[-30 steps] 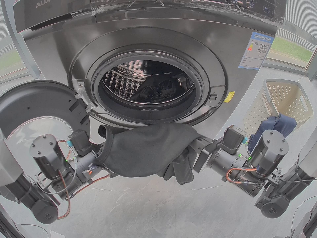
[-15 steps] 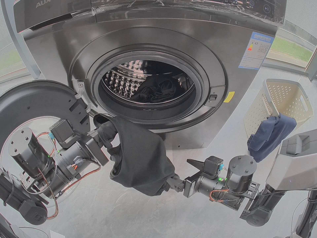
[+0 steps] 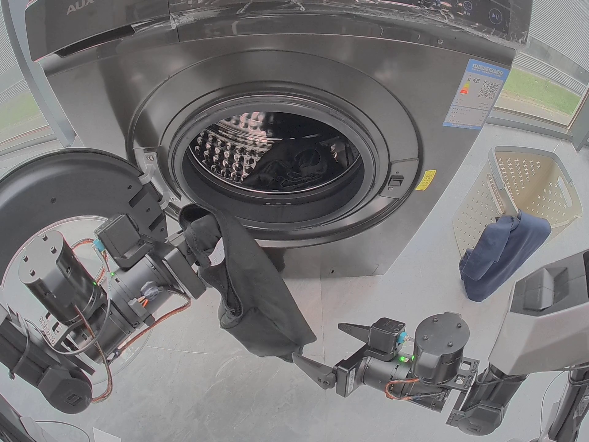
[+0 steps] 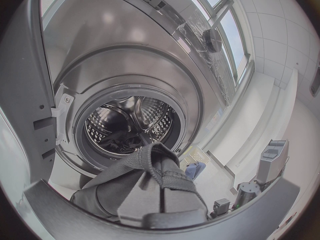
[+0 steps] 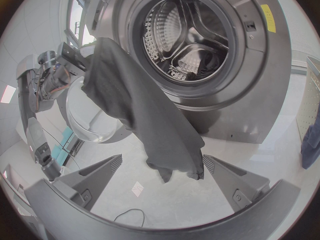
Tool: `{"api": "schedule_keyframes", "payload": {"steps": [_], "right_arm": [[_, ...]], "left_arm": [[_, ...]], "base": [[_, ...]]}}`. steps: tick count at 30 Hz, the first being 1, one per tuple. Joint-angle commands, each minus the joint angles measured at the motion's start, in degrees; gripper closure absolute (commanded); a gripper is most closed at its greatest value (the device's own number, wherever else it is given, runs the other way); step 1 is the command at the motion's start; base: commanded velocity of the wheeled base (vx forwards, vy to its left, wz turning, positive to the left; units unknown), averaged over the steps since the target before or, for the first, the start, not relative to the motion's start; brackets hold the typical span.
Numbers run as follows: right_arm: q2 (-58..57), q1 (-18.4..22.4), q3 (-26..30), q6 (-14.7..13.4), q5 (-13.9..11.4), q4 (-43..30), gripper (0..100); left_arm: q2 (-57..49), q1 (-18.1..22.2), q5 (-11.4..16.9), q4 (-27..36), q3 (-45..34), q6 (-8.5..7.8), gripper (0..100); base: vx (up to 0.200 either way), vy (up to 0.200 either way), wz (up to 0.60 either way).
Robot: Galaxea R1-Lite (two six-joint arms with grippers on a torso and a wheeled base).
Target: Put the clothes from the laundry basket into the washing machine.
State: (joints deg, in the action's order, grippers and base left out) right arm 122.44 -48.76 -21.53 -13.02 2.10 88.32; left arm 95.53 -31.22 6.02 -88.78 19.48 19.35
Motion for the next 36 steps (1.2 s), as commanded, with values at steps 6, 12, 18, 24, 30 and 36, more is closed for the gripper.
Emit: {"api": "schedule_keyframes", "payload": {"steps": [6,12,18,24,30,36], "right_arm": [[-3.88,-0.46,2.46,-0.16,0.19,0.01,0],[-3.79,-2.30,0.26,0.01,-0.16,0.01,0],[-1.59,-6.61,-4.84,0.01,-0.25,0.01,0],[3.24,-6.35,-12.31,0.28,-0.43,0.01,0],[8.78,-6.08,-19.60,2.21,-0.69,0.01,0],[13.88,-4.94,-26.64,2.82,-0.69,-0.08,0]], "left_arm": [[2.38,0.37,-1.54,0.01,1.35,-0.71,100],[2.65,0.11,-1.54,0.01,1.26,-0.71,100],[3.00,0.02,-1.72,0.01,1.26,-0.80,100],[3.00,0.02,-1.80,0.01,1.26,-0.80,100],[2.91,-0.07,-1.80,0.01,1.17,-0.80,100],[2.91,-0.16,-1.80,0.01,1.09,-0.80,100]], "base": [[0.000,0.000,0.00],[0.000,0.000,0.00],[0.000,0.000,0.00],[0.000,0.000,0.00],[0.000,0.000,0.00],[0.000,0.000,0.00]]}}
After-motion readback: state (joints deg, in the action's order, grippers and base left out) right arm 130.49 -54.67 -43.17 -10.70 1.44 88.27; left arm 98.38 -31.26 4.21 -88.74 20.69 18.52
